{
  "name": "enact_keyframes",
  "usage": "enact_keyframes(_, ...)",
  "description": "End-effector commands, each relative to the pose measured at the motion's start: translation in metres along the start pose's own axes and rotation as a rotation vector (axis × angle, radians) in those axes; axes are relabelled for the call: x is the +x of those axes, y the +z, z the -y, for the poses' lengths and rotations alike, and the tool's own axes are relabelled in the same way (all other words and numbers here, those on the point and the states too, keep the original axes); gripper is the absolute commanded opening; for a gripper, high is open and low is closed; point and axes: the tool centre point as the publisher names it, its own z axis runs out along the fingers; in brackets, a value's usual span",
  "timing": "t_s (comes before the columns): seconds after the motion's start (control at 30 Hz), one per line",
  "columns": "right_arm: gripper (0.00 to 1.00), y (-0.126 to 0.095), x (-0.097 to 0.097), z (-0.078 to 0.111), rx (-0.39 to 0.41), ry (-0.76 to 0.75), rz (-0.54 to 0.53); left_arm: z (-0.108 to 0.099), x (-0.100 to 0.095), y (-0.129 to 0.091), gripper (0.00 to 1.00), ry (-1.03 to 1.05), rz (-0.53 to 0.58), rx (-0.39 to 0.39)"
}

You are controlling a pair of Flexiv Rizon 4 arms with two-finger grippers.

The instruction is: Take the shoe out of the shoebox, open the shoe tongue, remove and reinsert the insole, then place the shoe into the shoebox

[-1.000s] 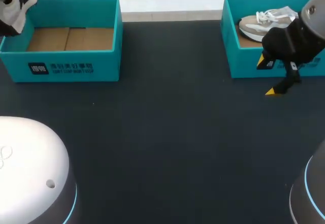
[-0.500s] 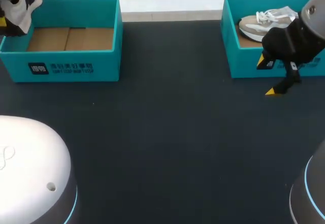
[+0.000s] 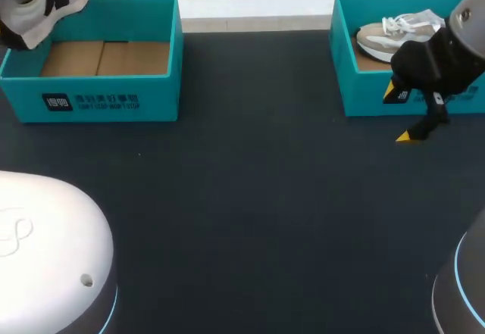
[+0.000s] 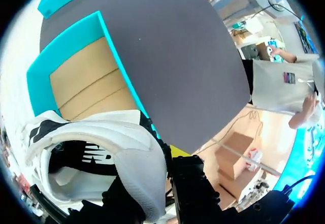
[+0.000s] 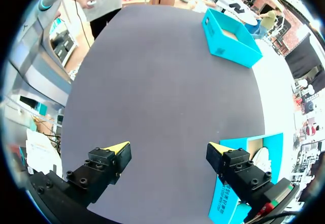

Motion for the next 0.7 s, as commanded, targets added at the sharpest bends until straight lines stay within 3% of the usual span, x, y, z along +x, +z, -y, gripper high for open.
enact_keyframes(0.03,1.0,0.0007,0.0006,0.0002,0.002,0.0,0.001,-0.0024,0.0154,-0.0015,0.0,1.052,0.228,-0.461)
enact_keyframes(0.17,1.0,0.0007,0.0006,0.0002,0.002,0.0,0.001,-0.0026,0.0136,-0.0037,0.0,1.141,0.231,-0.465)
enact_keyframes(0.7,1.0,0.0007,0.0006,0.0002,0.002,0.0,0.001,-0.0027,0.0111,-0.0037,0.0,1.131,0.231,-0.47)
